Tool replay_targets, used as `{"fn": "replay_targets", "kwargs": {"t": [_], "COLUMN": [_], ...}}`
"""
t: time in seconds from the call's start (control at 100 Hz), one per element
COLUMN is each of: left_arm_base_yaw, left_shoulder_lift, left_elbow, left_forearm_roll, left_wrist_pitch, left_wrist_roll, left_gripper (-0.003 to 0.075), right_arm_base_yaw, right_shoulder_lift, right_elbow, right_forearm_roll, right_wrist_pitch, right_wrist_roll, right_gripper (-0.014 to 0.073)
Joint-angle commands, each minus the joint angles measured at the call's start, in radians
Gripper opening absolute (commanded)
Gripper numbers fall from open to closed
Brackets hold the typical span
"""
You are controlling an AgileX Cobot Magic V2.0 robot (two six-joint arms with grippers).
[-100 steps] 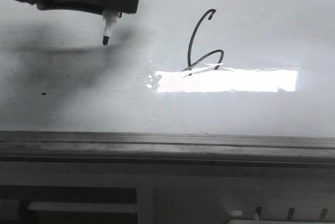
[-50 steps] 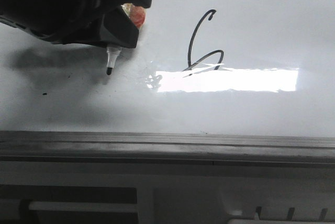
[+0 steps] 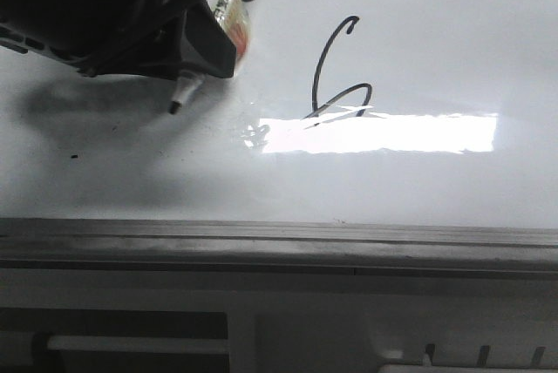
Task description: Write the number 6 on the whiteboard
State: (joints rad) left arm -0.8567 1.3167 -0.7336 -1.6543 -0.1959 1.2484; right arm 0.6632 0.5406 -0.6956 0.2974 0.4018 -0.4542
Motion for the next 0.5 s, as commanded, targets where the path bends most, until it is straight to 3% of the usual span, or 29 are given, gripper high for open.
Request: {"fn": "replay_targets", "kwargs": {"t": [0.0, 0.17, 0.36, 0.49], "left_arm_base_yaw": [0.008, 0.008, 0.008, -0.001], "left_shoulder_lift": [0.000, 0.000, -0.004, -0.055], "left_elbow": [-0.016, -0.016, -0.016, -0.016], "left_forearm_roll": [-0.020, -0.020, -0.020, -0.018], "left_wrist_pitch": [-0.095, -0.095, -0.098, -0.098], "left_wrist_roll": [-0.007, -0.007, -0.007, -0.004], "left_gripper": [0.0287, 0.0314, 0.0517, 0.0564], "right_arm_base_yaw": [-0.005, -0.005, -0.005, -0.005], "right_shoulder_lift": [0.001, 0.001, -0.001, -0.012], "right_elbow": [-0.032, -0.032, -0.032, -0.032], "right_forearm_roll": [0.004, 0.025, 0.034, 0.031], "right_wrist_pitch": [-0.069, -0.069, -0.069, -0.059], "right_wrist_roll": [-0.010, -0.010, -0.010, -0.010], "right_gripper": [-0.0064, -0.0064, -0.0064, -0.0064]}}
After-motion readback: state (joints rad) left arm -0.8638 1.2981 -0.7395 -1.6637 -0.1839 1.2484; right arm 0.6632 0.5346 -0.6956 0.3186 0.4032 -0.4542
